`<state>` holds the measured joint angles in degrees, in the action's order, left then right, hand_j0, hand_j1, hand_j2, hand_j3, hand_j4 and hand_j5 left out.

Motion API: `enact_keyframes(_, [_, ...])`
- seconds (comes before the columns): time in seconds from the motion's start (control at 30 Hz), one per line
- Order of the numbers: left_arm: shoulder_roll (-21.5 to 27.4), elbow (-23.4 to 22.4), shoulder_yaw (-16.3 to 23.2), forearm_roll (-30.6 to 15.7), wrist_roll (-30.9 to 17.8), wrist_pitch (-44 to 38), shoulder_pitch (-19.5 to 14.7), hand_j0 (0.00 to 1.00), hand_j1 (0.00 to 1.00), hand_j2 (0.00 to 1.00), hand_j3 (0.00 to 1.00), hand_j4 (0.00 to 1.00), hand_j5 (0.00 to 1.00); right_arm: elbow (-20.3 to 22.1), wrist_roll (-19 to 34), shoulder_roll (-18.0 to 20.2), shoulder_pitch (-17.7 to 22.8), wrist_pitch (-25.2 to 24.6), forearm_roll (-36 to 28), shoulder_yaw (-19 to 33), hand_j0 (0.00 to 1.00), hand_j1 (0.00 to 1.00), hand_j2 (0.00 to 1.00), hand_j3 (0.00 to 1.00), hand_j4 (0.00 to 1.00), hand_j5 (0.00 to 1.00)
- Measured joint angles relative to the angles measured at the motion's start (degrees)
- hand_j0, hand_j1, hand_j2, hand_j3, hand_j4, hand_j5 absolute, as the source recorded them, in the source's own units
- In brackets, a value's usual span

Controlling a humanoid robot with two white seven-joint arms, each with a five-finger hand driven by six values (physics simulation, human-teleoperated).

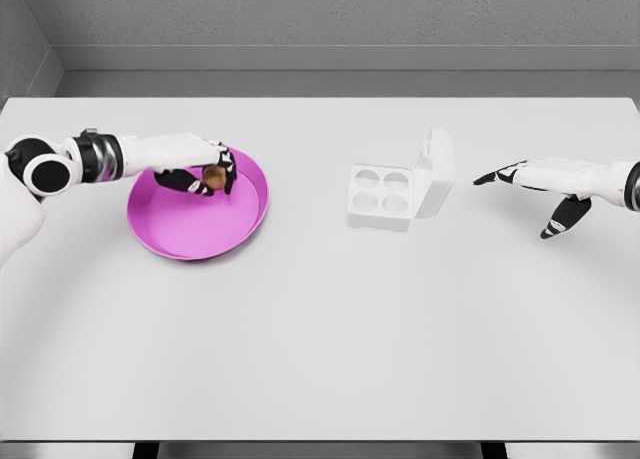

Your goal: Pack egg into the box and close the box lid

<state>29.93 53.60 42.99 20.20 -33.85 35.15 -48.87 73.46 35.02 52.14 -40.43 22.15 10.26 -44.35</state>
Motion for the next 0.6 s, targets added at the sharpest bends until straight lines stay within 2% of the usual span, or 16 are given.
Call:
enact_keyframes(0.3, [-0.8,0.6,-0.1,-3.8,-1.0,0.0,0.3,0.38,0.38,0.38,0.38,0.38,0.38,0.0,0.0,0.0,-0.1,0.0,0.0,0.0,1.00,1.00,1.00,1.00,1.00,1.00])
enact_keyframes(0.6, [-2.8,2.2,-0.1,-4.4,-1.2,0.0,0.4,0.37,0.37,0.37,0.37,0.37,0.37,0.1,0.0,0.0,-0.3,0.0,0.0,0.0,1.00,1.00,1.00,1.00,1.00,1.00])
